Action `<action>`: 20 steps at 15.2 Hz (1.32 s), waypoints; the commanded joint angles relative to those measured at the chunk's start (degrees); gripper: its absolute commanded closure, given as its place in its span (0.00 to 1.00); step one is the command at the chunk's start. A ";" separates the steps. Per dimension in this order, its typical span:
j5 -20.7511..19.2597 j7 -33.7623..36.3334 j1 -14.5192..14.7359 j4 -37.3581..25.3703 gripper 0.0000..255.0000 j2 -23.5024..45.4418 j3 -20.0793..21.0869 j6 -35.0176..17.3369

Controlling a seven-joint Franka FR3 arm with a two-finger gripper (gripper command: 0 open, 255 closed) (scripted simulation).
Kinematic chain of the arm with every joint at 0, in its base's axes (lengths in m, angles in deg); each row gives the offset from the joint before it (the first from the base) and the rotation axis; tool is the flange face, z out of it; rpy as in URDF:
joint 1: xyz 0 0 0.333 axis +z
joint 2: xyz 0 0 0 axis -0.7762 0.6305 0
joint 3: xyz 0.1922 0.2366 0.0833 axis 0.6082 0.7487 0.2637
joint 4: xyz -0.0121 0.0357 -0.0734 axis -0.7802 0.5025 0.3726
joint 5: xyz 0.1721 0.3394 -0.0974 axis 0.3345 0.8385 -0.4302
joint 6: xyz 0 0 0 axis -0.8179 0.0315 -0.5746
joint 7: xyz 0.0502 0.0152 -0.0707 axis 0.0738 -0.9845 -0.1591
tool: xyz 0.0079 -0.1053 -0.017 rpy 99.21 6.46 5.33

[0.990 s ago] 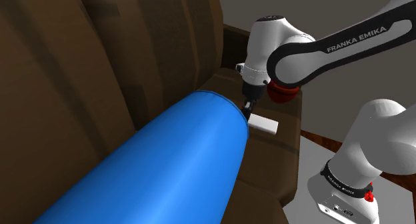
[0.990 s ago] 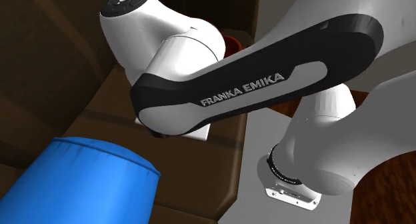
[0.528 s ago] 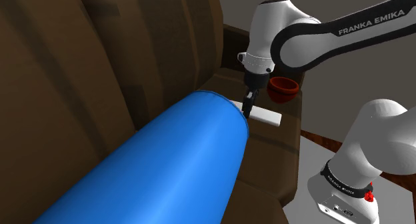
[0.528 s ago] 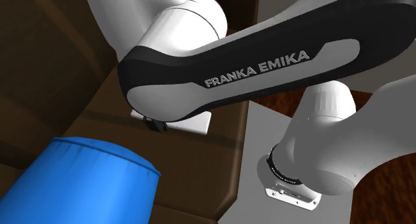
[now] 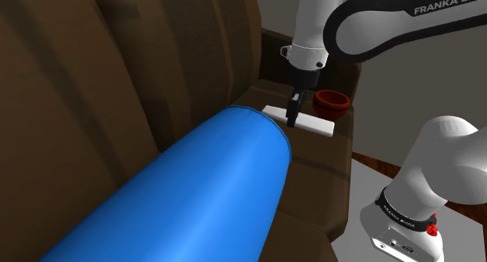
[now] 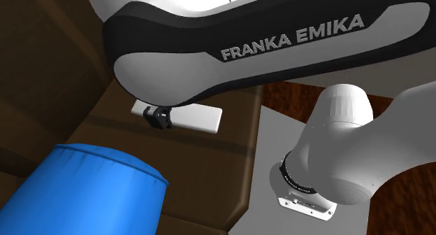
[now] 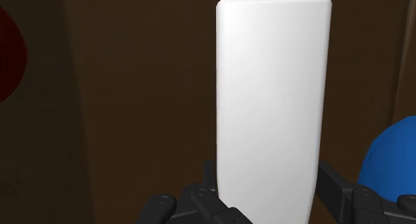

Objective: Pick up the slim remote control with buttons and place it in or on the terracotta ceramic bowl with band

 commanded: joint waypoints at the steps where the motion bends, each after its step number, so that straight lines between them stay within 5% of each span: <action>1: -0.07 -0.04 -0.03 -1.24 1.00 -0.36 -0.12 1.61; 7: -0.24 -0.09 -0.10 -4.88 1.00 -0.97 -0.37 5.87; 20: -9.86 -18.41 -8.42 -3.78 1.00 -2.86 -15.97 6.22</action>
